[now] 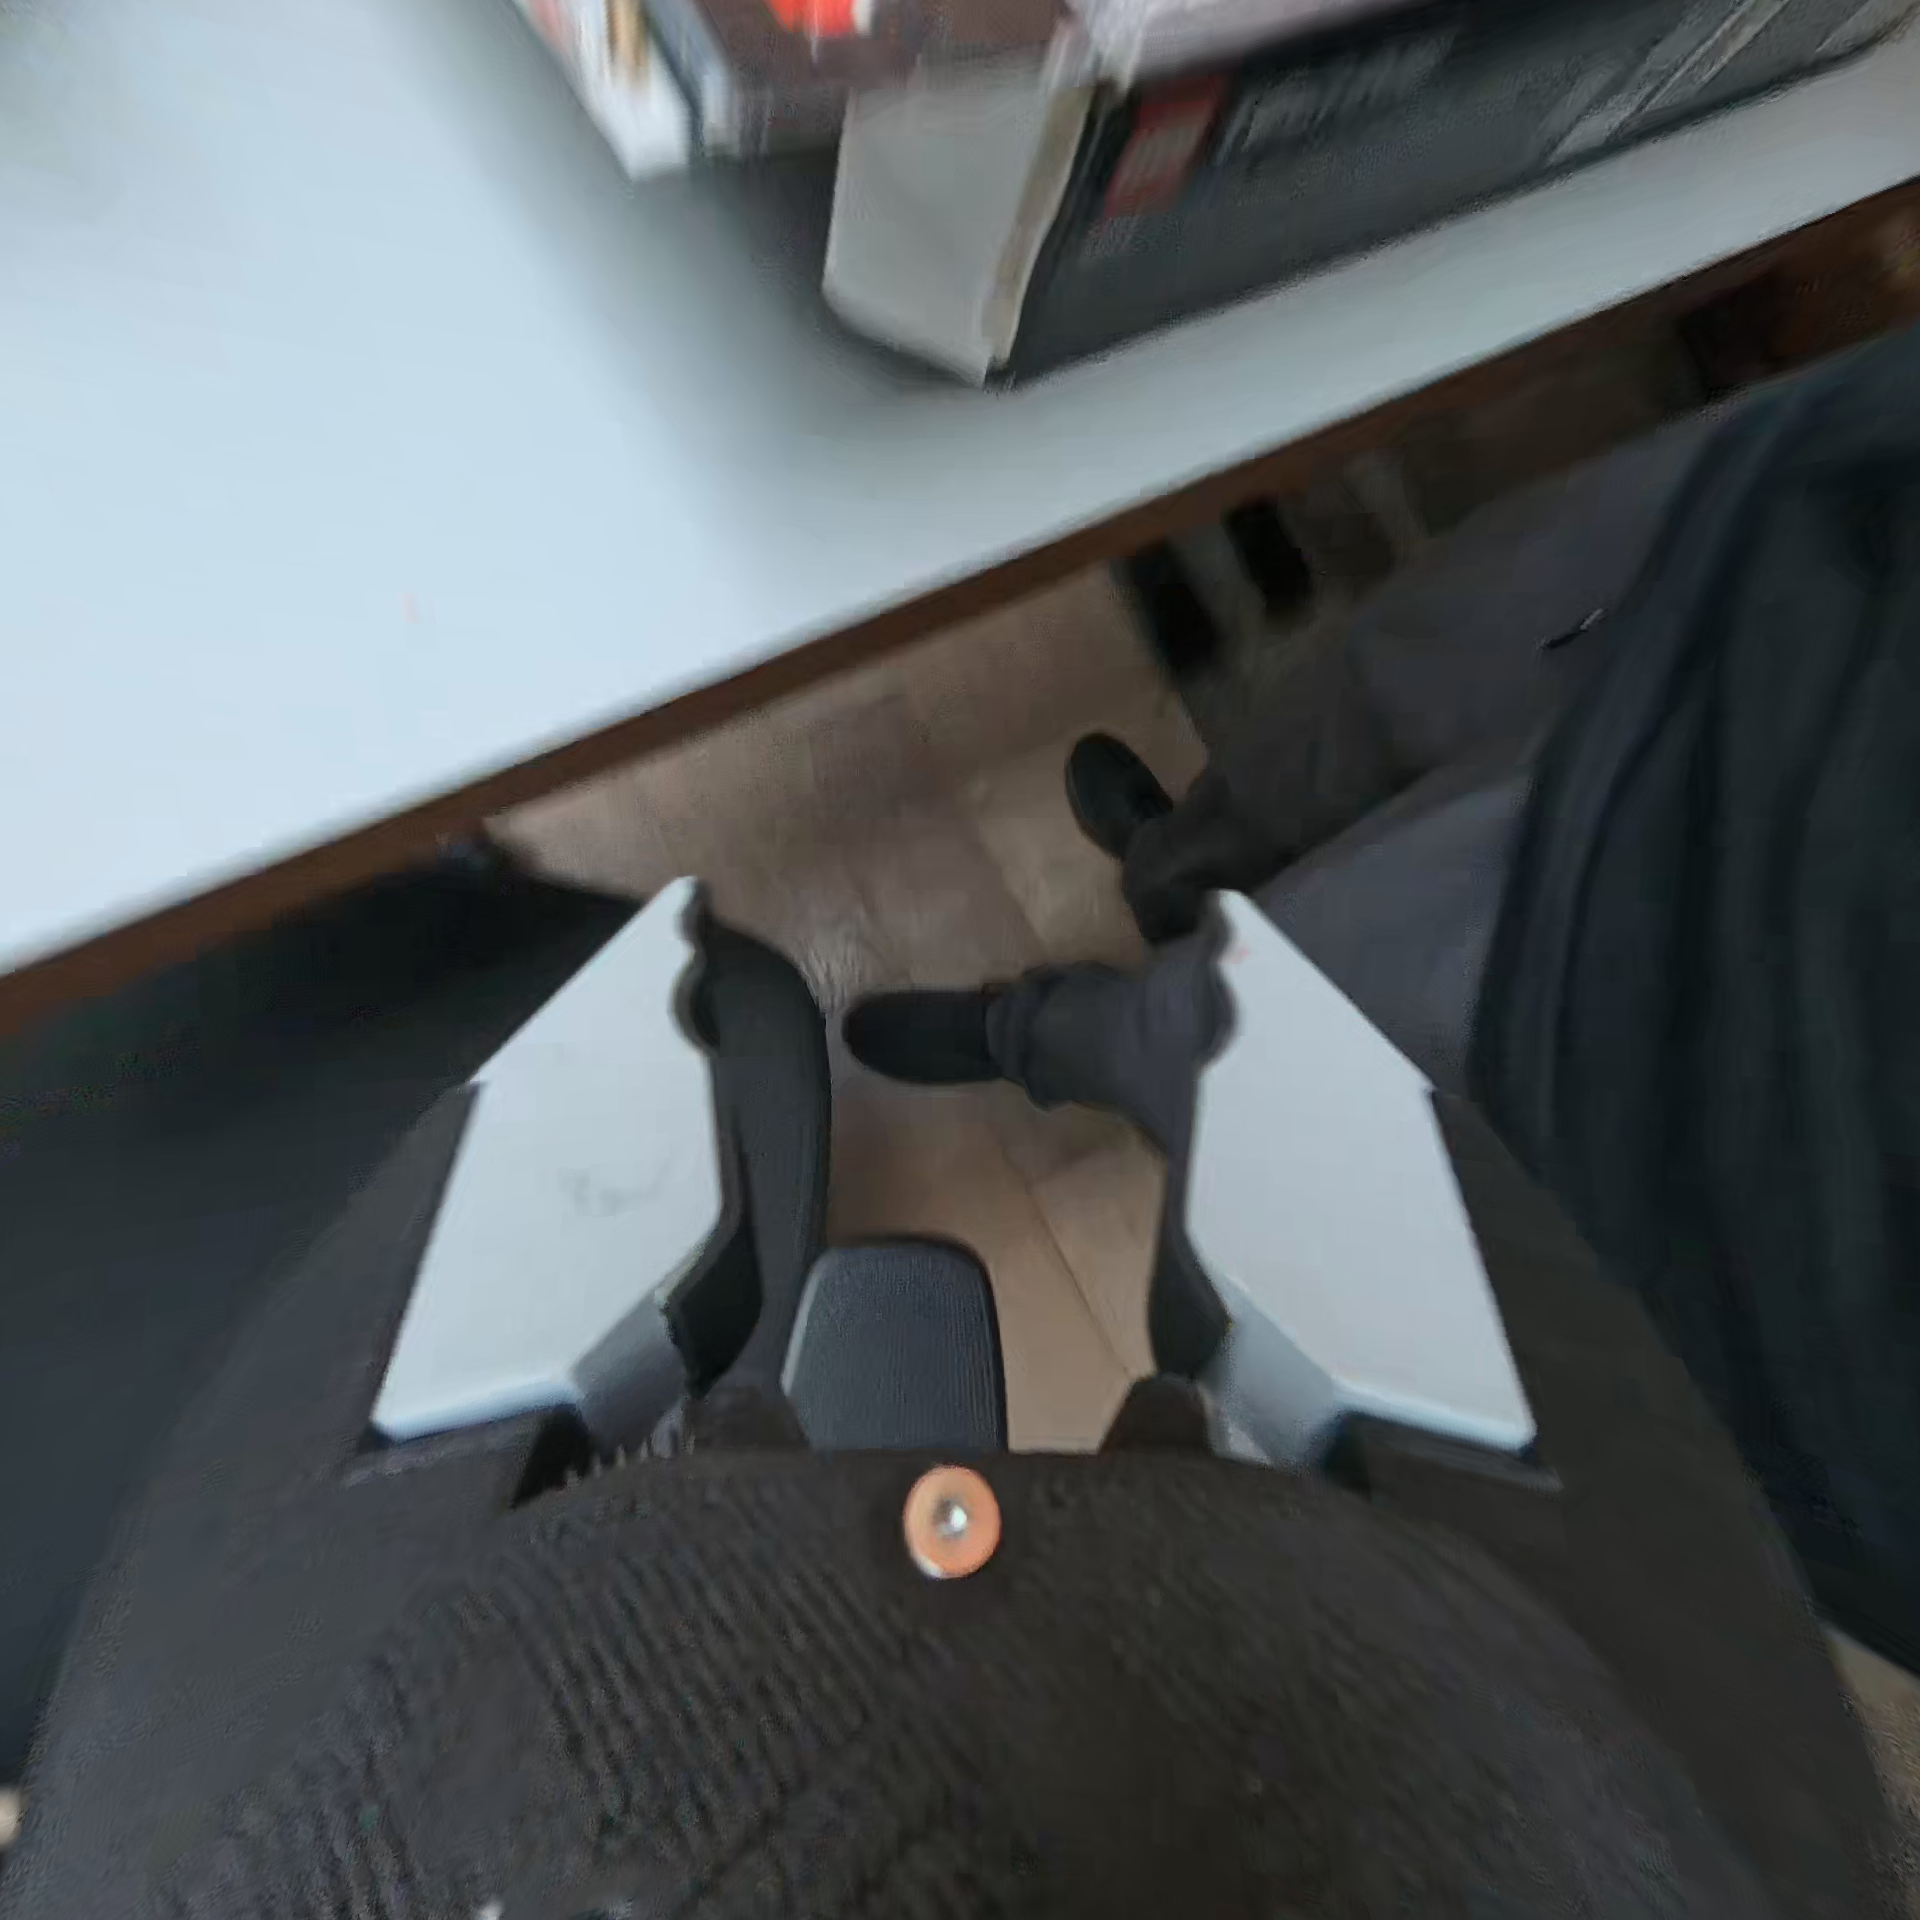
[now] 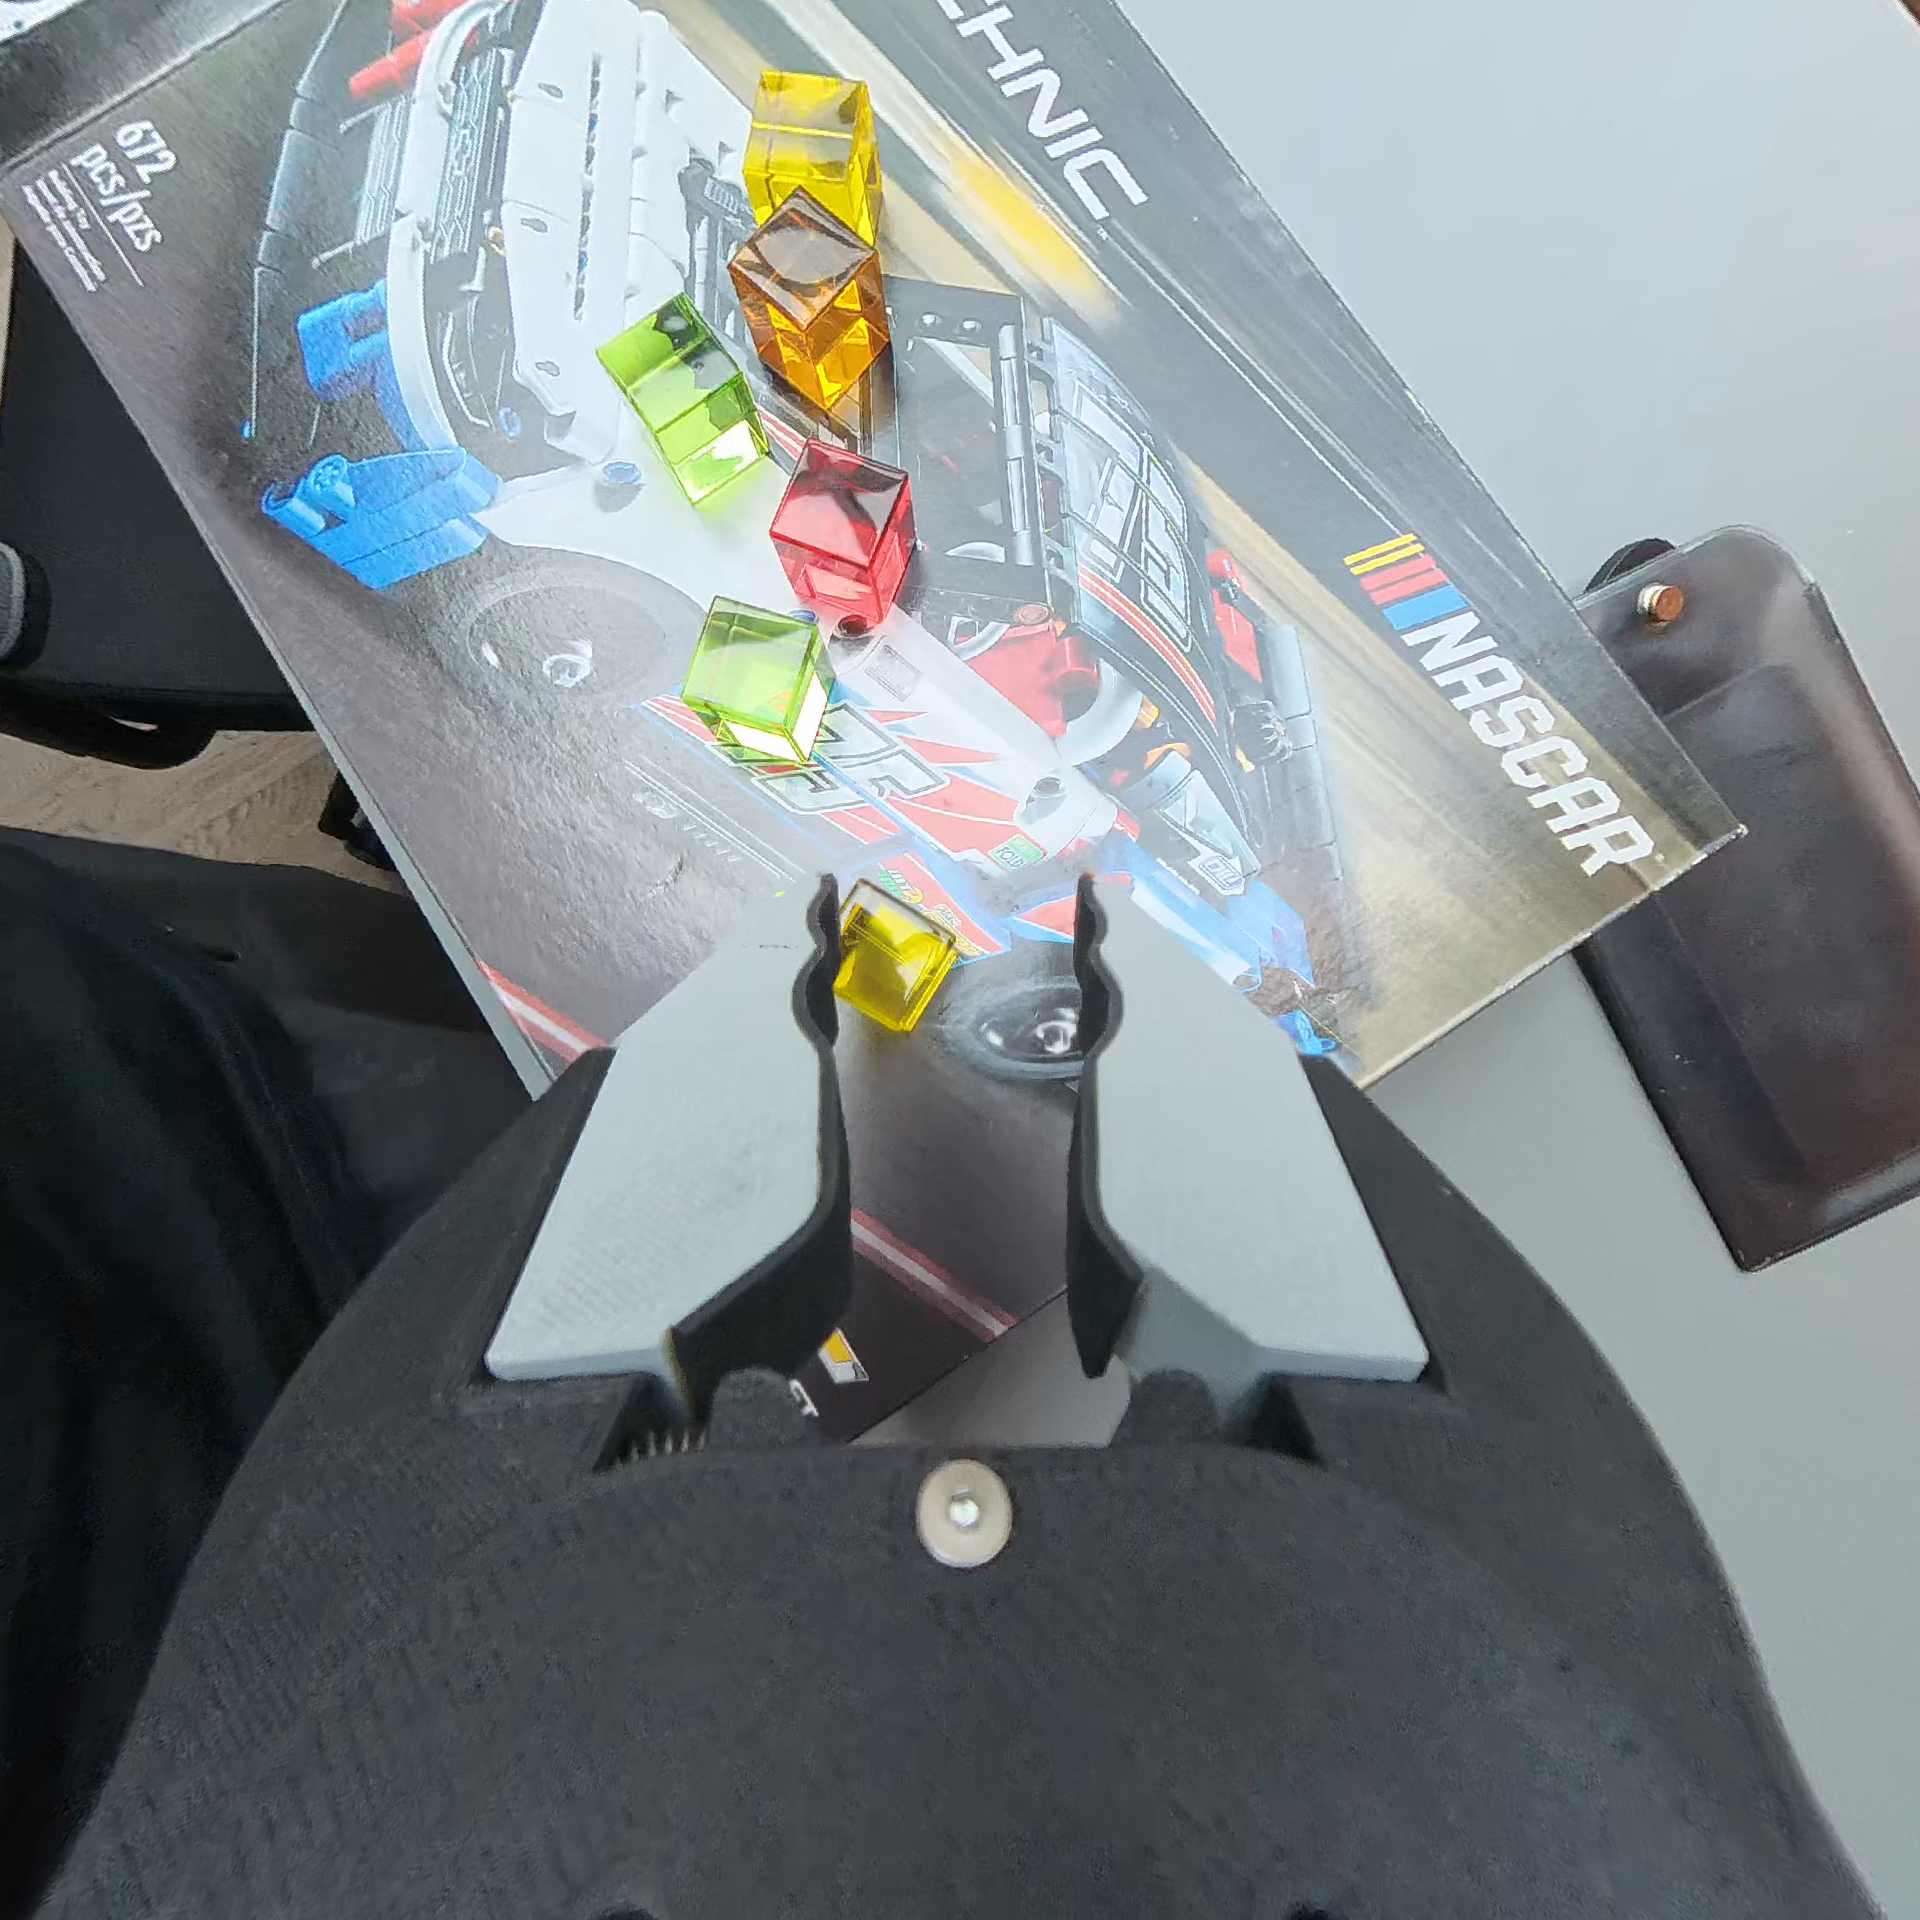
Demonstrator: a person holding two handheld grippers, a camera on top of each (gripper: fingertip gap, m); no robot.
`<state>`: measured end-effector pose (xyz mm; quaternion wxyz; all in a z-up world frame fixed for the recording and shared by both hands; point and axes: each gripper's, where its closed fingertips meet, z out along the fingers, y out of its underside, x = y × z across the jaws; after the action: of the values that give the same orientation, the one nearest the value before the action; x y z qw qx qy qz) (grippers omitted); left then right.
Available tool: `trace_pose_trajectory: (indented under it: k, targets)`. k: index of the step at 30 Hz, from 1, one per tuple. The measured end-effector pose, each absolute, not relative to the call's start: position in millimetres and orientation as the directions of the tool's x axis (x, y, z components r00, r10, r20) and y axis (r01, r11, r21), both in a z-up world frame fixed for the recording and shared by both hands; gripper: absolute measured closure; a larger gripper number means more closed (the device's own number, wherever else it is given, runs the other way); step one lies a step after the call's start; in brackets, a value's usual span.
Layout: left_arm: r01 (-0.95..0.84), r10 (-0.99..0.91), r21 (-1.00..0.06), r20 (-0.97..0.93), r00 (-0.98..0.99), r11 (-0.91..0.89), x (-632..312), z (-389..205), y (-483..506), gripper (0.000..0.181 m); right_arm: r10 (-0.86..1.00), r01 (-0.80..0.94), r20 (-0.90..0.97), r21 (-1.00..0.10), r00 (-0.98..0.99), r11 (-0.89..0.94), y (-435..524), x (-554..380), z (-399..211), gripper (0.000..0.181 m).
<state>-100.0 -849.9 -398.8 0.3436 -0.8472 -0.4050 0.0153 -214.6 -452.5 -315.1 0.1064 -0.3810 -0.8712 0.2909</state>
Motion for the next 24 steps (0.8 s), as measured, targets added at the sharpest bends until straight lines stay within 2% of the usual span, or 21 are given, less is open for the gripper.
trace_pose_trajectory:
  k: [1, 5, 9, 13, 17, 19, 21, 24]
  targets:
    - [0.716, 0.725, -0.529, 0.246, 0.643, -0.456, -87, -417, -862, 0.071, 0.721, 0.596, -0.033, -0.589, -0.692, 0.546, -451, -214, -314, 0.139]
    - [0.788, 0.791, -0.372, 0.190, 0.581, -0.490, -44, -456, -901, 0.073, 0.697, 0.565, -0.030, -0.611, -0.717, 0.554, -444, -218, -309, 0.140]
    - [0.892, 0.851, -0.160, 0.271, 0.451, -0.422, 5, -485, -914, 0.079, 0.676, 0.547, -0.060, -0.641, -0.734, 0.538, -433, -228, -312, 0.139]
    - [0.932, 0.880, 0.002, 0.328, 0.342, -0.363, 56, -505, -908, 0.088, 0.666, 0.549, -0.117, -0.679, -0.737, 0.488, -424, -231, -316, 0.139]
    - [0.925, 0.886, 0.140, 0.366, 0.283, -0.353, 103, -515, -895, 0.094, 0.656, 0.568, -0.150, -0.661, -0.740, 0.490, -412, -221, -330, 0.139]
    - [0.916, 0.884, 0.167, 0.370, 0.285, -0.365, 117, -516, -891, 0.096, 0.660, 0.569, -0.143, -0.658, -0.738, 0.493, -406, -217, -330, 0.139]
    - [0.909, 0.877, 0.138, 0.351, 0.327, -0.393, 116, -514, -892, 0.096, 0.673, 0.571, -0.136, -0.663, -0.727, 0.483, -400, -215, -326, 0.139]
    - [0.887, 0.849, 0.005, 0.293, 0.440, -0.462, 82, -500, -897, 0.095, 0.704, 0.586, -0.127, -0.667, -0.698, 0.461, -393, -212, -320, 0.139]
